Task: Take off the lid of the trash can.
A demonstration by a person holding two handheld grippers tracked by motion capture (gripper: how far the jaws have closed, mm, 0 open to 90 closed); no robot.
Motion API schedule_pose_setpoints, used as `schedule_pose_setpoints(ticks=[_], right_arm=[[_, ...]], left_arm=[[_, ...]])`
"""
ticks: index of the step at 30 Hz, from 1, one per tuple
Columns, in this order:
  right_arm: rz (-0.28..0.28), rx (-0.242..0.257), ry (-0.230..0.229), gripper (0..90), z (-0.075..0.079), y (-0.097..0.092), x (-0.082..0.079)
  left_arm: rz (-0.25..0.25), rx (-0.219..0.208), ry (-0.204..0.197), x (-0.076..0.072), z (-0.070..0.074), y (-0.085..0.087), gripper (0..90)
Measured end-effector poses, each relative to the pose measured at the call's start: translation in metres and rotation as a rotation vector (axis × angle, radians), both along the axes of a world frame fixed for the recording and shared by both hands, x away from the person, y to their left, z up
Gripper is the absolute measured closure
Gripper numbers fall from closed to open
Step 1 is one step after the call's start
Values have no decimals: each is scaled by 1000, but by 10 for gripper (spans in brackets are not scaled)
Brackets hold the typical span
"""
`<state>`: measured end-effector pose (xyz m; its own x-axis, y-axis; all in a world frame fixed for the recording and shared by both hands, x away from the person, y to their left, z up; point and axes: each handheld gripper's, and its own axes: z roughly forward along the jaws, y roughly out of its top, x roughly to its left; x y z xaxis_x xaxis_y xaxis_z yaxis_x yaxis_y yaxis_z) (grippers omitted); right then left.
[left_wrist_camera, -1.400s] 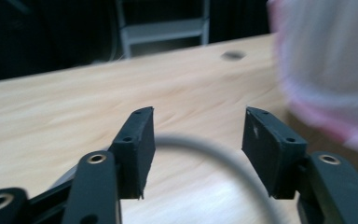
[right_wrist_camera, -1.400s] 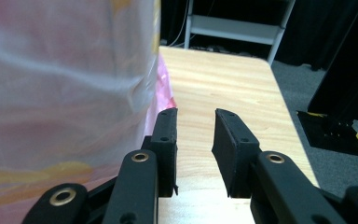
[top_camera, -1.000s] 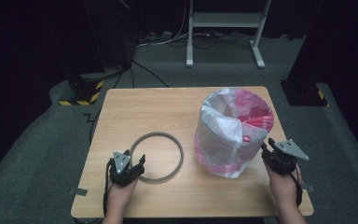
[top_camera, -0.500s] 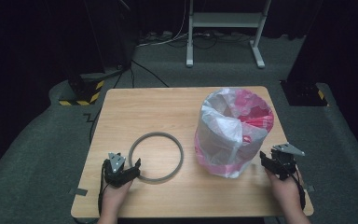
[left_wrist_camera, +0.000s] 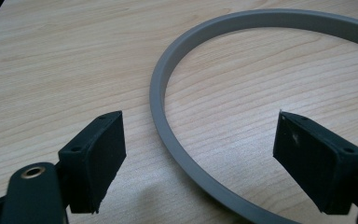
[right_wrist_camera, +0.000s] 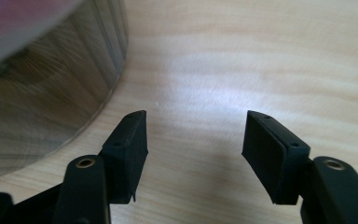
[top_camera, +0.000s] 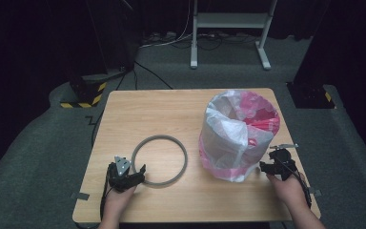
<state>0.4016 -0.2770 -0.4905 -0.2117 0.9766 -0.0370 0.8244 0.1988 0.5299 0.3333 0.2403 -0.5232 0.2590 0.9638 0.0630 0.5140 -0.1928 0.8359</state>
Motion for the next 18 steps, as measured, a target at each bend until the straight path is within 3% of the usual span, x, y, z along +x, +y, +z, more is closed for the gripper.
schedule_pose_setpoints(ticks=[3, 5, 7, 8, 13, 18], right_arm=[[-16, 12, 57, 362, -1, -2, 6], [-17, -6, 94, 330, 0, -3, 11], [-12, -8, 109, 317, 0, -3, 13], [-10, -3, 163, 295, 1, -3, 17], [-9, -29, 220, 279, 4, -4, 23], [-50, 18, 283, 280, 4, -9, 28]], left_arm=[[-8, -6, -3, 0, 0, 0, 169], [-15, -12, -6, 0, 1, 1, 169], [-19, -14, -11, 0, 1, 1, 169], [-25, -14, -18, -1, 1, 1, 169], [-18, -28, -44, 0, 2, 1, 164], [-13, -36, -34, 1, 2, 2, 163]])
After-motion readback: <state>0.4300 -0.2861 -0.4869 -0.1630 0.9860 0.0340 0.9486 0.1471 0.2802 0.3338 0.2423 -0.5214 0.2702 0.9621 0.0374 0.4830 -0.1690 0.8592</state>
